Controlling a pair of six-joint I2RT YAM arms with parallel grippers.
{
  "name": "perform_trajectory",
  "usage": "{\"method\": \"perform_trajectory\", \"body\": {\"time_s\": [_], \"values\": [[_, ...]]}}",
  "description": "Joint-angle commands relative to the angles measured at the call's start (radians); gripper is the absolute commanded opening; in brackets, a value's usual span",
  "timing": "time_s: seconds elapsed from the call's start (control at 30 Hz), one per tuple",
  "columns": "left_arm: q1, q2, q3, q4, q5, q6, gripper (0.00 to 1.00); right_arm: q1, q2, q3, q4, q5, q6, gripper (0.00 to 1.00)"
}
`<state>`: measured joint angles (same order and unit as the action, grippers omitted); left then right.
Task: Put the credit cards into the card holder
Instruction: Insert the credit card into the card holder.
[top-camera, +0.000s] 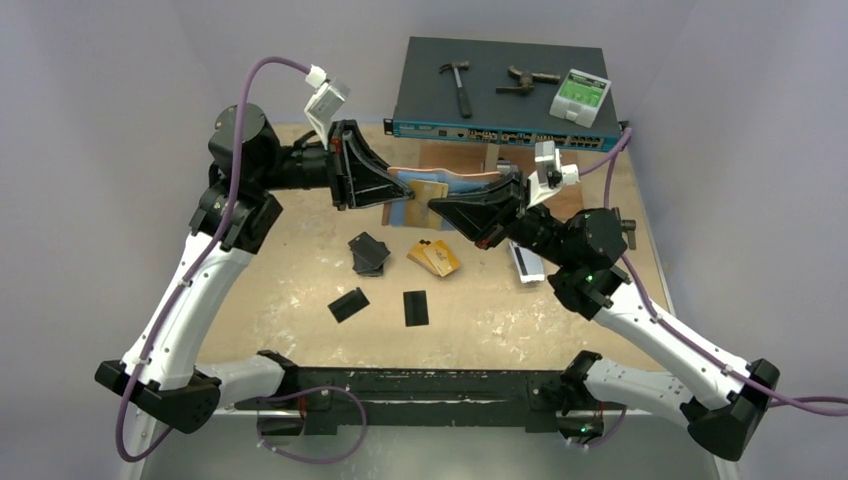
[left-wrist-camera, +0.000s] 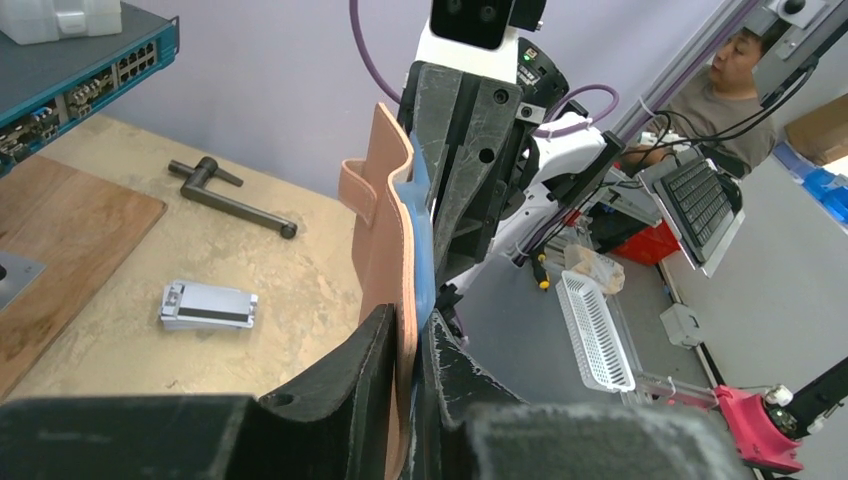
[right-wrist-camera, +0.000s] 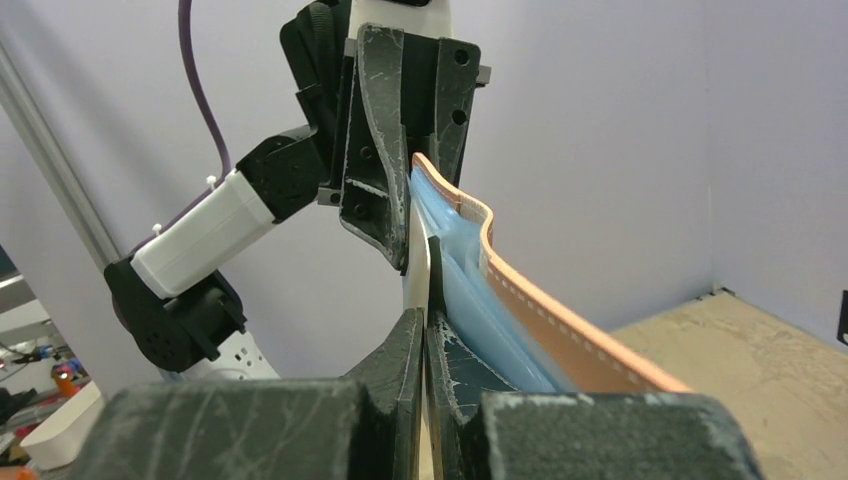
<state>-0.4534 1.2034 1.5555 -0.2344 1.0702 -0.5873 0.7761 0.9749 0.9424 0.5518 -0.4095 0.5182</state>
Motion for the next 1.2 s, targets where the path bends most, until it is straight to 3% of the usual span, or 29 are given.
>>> {"method": "perform_trajectory", "body": {"time_s": [0.0, 0.13, 0.3, 0.37, 0.4, 0.47, 0.57, 0.97, 1.17], "values": [[-0.021, -0.038, -0.009, 0.092, 0.048, -0.065, 0.15, 0.037, 0.066, 0.038, -0.078, 0.023, -0.044, 0.00], [-0.020, -0.047, -0.024, 0.099, 0.051, -0.074, 0.19, 0.060, 0.089, 0.062, -0.102, 0.034, -0.058, 0.00], [-0.020, -0.055, -0.033, 0.097, 0.051, -0.064, 0.00, 0.061, 0.074, 0.056, -0.114, 0.070, -0.062, 0.00], [-0.020, -0.058, -0.039, 0.093, 0.043, -0.063, 0.00, 0.061, 0.064, 0.048, -0.115, 0.081, -0.061, 0.01], [-0.020, -0.061, -0.044, 0.093, 0.041, -0.064, 0.00, 0.061, 0.059, 0.044, -0.114, 0.087, -0.058, 0.05], [-0.018, -0.062, -0.055, 0.086, 0.033, -0.066, 0.00, 0.061, 0.051, 0.036, -0.122, 0.100, -0.055, 0.24], [-0.008, -0.066, -0.077, 0.078, 0.025, -0.072, 0.00, 0.061, 0.025, 0.029, -0.175, 0.144, -0.066, 0.44], [0.022, -0.086, -0.292, 0.118, 0.031, -0.090, 0.00, 0.060, -0.190, -0.047, -0.550, 0.487, -0.174, 0.77], [0.036, -0.080, -0.342, 0.180, 0.034, -0.122, 0.00, 0.060, -0.216, -0.142, -0.592, 0.525, -0.105, 0.80]]}}
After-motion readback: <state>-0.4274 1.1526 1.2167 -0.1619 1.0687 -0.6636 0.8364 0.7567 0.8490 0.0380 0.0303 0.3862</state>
